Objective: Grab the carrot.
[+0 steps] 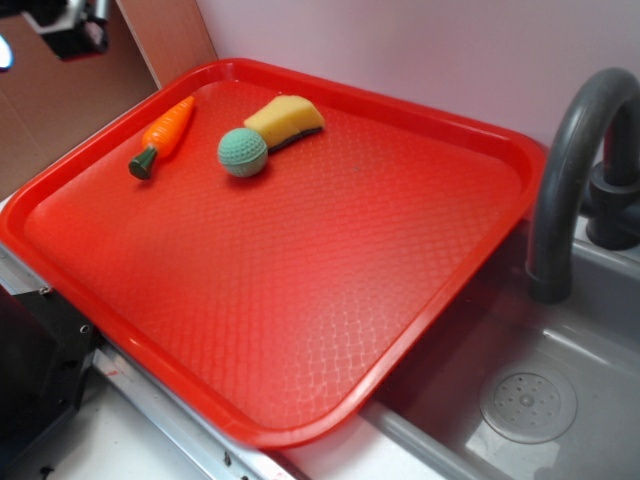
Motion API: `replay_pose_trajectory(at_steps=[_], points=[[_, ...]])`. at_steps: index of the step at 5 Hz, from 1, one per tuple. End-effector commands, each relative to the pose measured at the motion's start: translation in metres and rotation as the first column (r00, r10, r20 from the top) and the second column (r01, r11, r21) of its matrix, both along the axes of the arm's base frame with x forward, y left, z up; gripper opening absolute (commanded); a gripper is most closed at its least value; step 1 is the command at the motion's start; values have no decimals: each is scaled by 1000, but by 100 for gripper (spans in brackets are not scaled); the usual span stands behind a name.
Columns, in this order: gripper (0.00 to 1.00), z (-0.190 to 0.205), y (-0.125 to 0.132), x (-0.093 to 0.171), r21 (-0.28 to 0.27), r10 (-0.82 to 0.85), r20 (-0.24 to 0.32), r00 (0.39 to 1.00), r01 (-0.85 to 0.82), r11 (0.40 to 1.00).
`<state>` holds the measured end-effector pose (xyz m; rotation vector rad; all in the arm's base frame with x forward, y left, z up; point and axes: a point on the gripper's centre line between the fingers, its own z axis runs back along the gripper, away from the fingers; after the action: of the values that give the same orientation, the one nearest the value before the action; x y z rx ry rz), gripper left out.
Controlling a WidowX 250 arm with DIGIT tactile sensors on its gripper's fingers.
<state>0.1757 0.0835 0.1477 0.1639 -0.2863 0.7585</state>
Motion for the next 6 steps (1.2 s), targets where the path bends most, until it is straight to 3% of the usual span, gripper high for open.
replay_pose_trajectory(at_steps=[1, 2, 3, 4, 5, 6], points=[[100, -45, 64, 39, 93, 104, 17, 994, -105, 990], [100, -69, 68, 56, 0, 42, -18, 999, -42, 999], [100, -92, 53, 74, -137, -84, -38, 996, 79, 987], [100, -109, 42, 84, -203, -174, -47, 984, 162, 966], [100, -129, 46, 86, -196, -174, -138, 975, 146, 970], [0, -133, 54, 84, -256, -148, -168, 975, 102, 961]])
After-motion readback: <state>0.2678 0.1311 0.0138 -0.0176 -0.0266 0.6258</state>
